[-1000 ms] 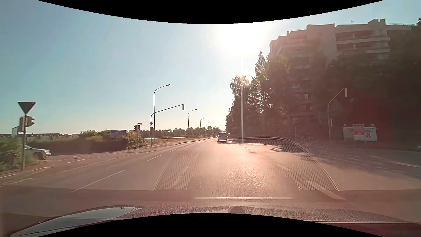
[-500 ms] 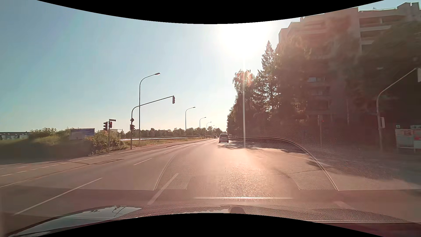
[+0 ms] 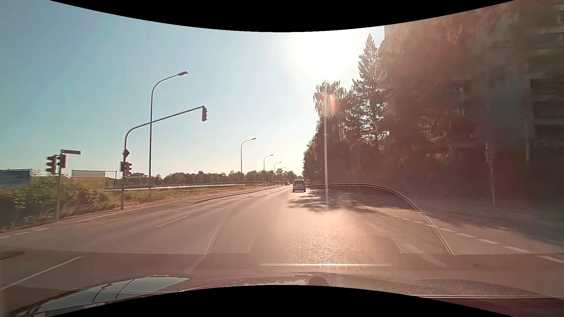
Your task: Follow the waypoints while adhering to traffic rules and regulations
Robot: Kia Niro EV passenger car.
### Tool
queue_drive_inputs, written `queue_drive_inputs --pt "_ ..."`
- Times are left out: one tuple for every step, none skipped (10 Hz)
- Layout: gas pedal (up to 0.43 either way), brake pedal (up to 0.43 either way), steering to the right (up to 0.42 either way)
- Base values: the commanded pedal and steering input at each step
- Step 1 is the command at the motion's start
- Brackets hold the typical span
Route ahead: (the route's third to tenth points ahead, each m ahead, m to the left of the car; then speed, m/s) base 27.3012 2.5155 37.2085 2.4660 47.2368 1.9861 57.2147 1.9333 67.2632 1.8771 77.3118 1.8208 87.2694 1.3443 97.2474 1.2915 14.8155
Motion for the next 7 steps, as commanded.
queue_drive_inputs --pt "0.157 0.006 0.005" --pt "0.150 0.006 0.004" --pt "0.150 0.006 0.004" --pt "0.138 0.006 0.004" --pt "0.118 0.006 0.004" --pt "0.098 0.006 0.003" --pt "0.098 0.006 0.001"
